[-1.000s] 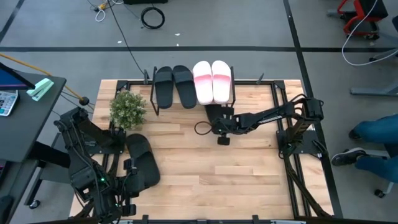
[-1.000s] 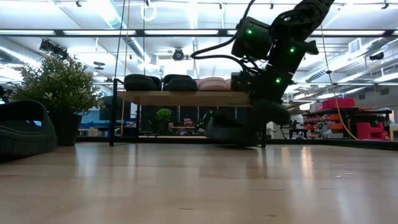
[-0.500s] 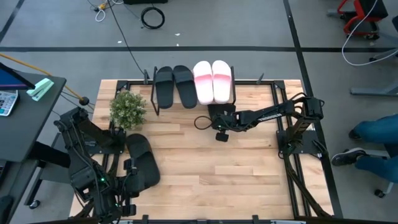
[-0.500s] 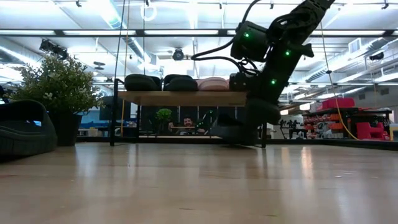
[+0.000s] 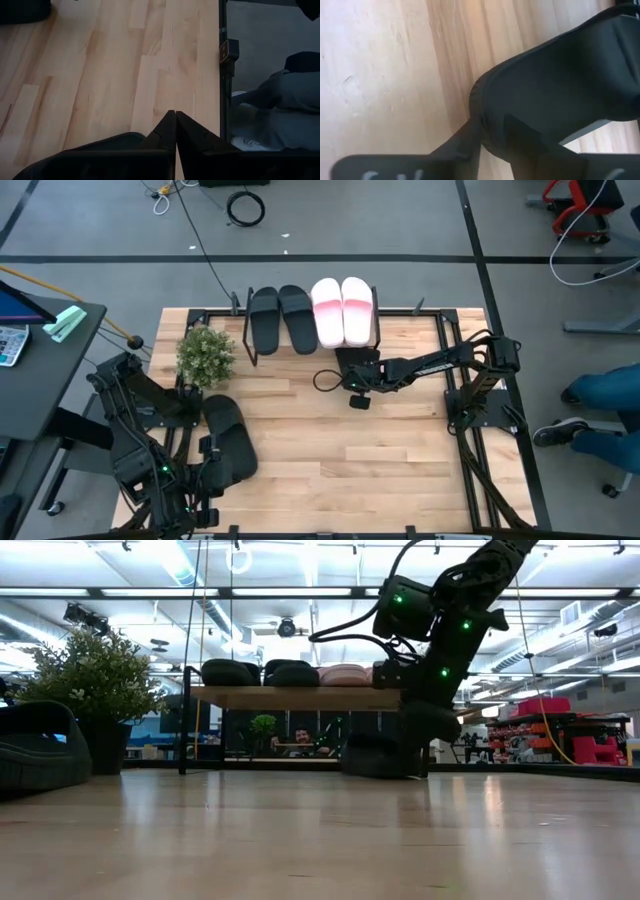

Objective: Pick and place slides into the shelf
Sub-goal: Put the right black slide under the shelf, then put the black slide under the shelf

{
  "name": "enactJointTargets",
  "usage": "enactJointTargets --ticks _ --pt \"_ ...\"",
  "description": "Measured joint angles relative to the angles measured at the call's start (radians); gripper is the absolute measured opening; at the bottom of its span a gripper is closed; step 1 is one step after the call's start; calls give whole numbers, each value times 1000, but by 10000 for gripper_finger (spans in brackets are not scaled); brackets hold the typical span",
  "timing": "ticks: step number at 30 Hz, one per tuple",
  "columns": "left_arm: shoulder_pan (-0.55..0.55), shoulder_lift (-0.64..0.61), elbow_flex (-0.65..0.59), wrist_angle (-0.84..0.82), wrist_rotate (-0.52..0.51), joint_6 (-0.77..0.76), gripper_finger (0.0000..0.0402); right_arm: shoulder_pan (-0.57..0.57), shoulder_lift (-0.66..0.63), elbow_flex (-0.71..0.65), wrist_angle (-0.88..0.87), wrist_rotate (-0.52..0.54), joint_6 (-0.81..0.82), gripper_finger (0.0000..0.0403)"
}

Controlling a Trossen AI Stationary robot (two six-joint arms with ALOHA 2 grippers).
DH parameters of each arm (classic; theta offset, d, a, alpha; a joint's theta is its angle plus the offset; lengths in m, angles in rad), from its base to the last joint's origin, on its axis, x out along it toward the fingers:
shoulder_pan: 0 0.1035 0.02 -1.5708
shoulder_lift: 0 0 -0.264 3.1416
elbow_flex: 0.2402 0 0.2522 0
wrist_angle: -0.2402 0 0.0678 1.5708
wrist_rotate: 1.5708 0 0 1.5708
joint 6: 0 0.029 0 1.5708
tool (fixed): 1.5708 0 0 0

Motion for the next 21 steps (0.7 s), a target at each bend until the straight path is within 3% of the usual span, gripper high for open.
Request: enactJointTargets --ticks 5,11,21 --pt "0 0 0 0 0 0 22 1 0 0 0 -9 44 123" --pt "0 0 0 5 0 0 13 27 -4 0 -1 -21 128 139" --pt "-1 10 0 30 1 -2 20 217 -25 11 -1 -29 185 138"
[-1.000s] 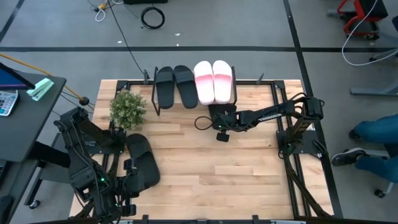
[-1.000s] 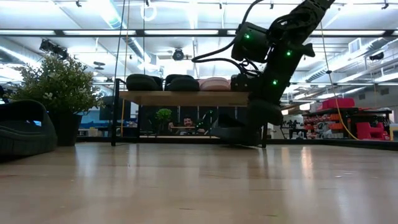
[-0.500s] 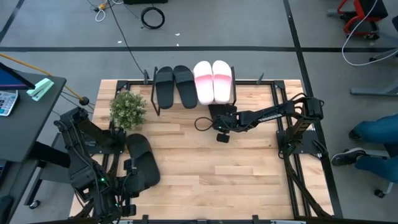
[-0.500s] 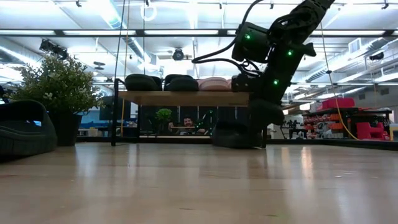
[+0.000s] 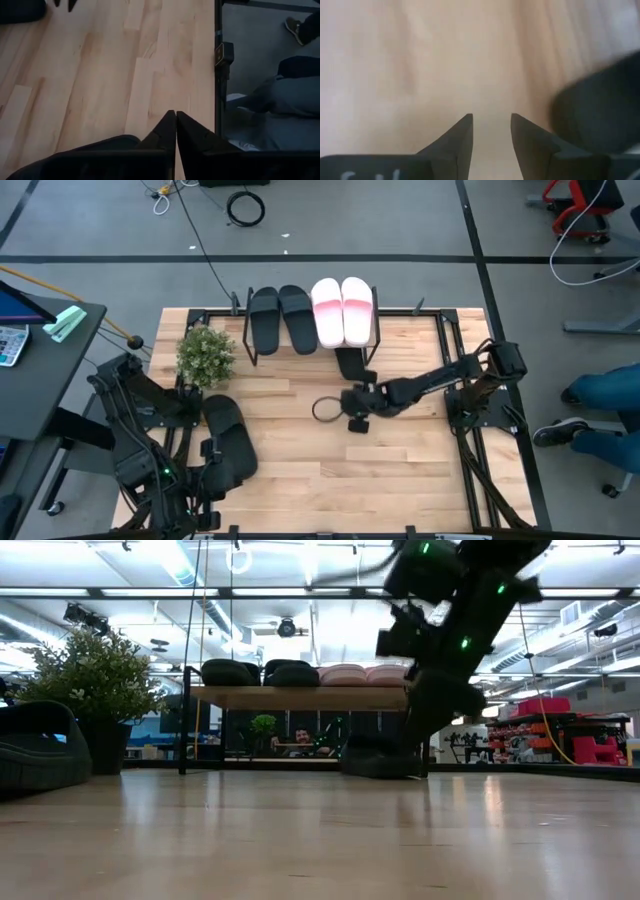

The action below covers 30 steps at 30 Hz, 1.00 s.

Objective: Pick and place slides into the shelf
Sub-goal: Put the black slide under the shelf

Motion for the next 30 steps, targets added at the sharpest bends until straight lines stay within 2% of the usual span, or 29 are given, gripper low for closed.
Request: enactJointTargets --ticks 4,7,10,13,18,21,24,30 --pt "0 21 0 1 0 -51 24 100 0 41 19 -3 20 137" --pt "0 57 0 2 3 -76 21 181 0 85 37 -2 -74 134" --pt "0 111 0 8 55 -81 19 253 0 113 89 -3 -166 133" --pt "0 183 0 17 117 -142 22 301 0 147 157 -2 -190 133" --pt "2 315 0 16 136 -235 46 342 1 194 224 0 -235 132" --pt "20 390 0 8 193 -248 70 349 0 223 234 -1 -246 132" --pt "57 458 0 -10 272 -276 97 348 0 239 229 -1 -228 132" --pt "118 578 0 -31 291 -314 142 348 1 241 227 -2 -158 132"
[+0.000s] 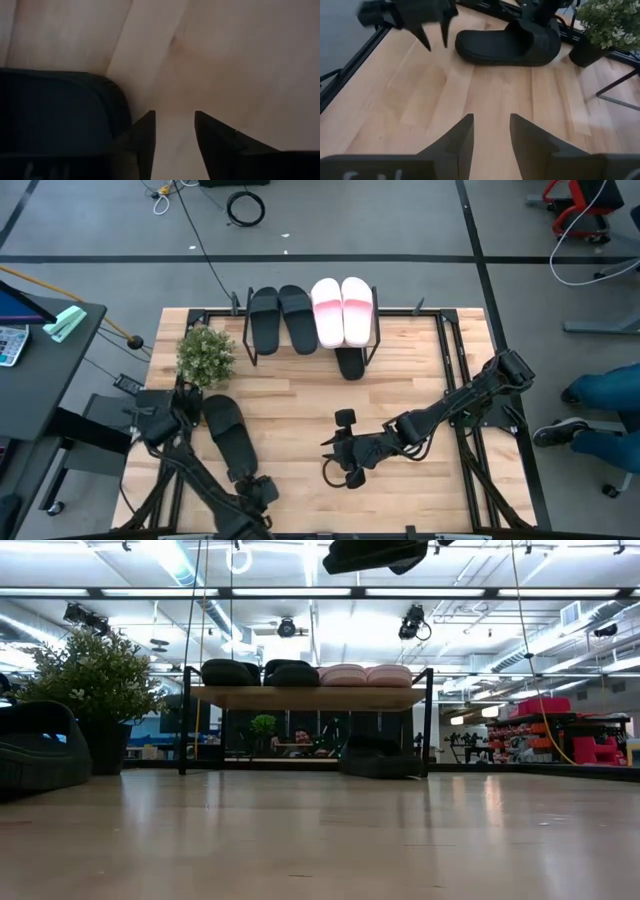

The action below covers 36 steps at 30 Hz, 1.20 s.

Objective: Pick and place slides into the shelf
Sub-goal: Put the black slide under the shelf

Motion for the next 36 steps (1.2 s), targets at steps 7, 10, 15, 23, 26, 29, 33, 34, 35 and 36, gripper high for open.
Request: enactJointTargets --ticks 7,10,15,23,26,29,33,34,35,36 --pt "44 62 0 -93 109 3 164 0 0 0 -5 0 2 132" --pt "47 59 5 -105 120 3 160 0 0 0 -6 0 -2 132" --pt "44 55 54 -183 126 3 147 -3 0 0 -8 0 -2 132" --pt "44 52 55 -233 126 4 144 -3 0 0 -12 0 -2 132" --pt "44 52 23 -184 126 10 155 -3 0 0 -14 0 -1 132" --pt "44 52 -14 -160 126 44 169 -3 0 0 -17 0 4 132" --pt "45 52 -69 -175 134 30 179 -3 0 0 -19 0 6 132" --pt "46 52 -76 -174 154 29 181 -3 0 0 -19 0 7 132" --pt "47 52 -84 -172 181 29 182 -3 0 0 -19 0 7 132" --pt "47 52 -88 -171 207 29 182 -2 0 0 -19 0 7 132"
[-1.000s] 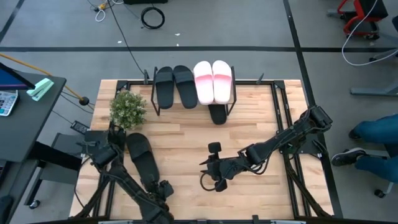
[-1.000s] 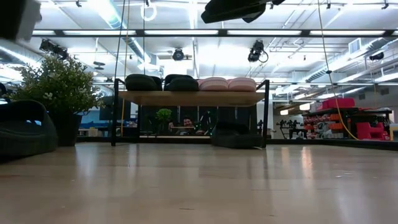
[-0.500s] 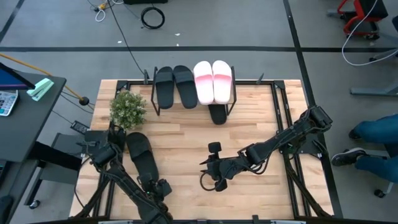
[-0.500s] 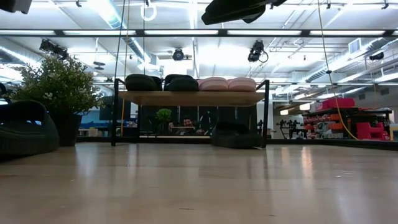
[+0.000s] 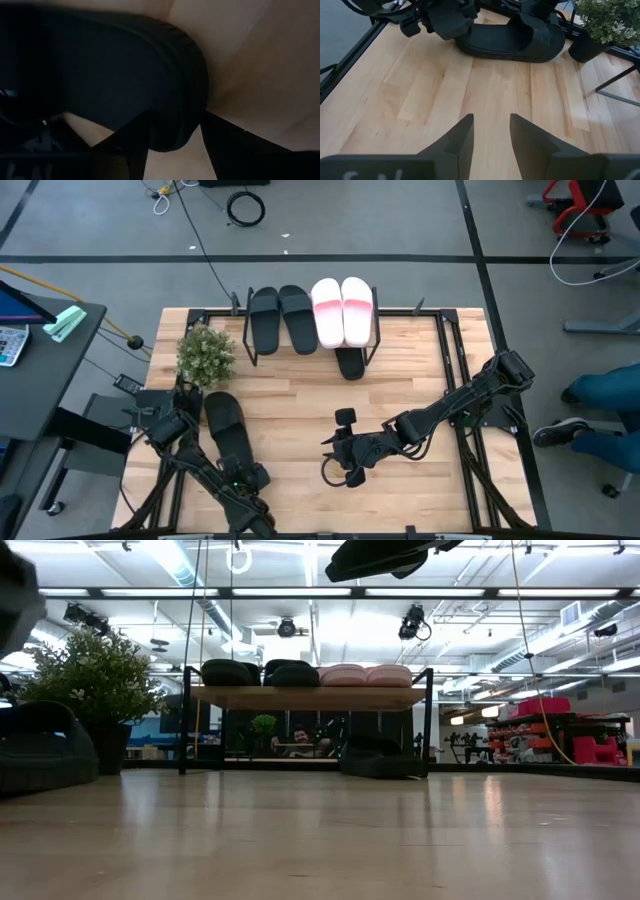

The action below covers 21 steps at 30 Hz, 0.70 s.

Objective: Pick and place slides into the shelf
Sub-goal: Put the black slide under the shelf

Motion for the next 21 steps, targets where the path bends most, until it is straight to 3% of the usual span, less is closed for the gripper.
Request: enactJointTargets --ticks 12,15,20,21 --pt "-8 0 -9 39 6 -14 161 -1 0 0 0 0 0 132" --pt "-8 0 -9 31 5 -19 129 -1 0 0 0 0 1 132" --pt "-13 -2 -3 23 -6 -3 31 -1 0 0 0 0 1 132" --pt "-17 -2 1 19 -10 9 26 -1 0 0 0 0 1 132"
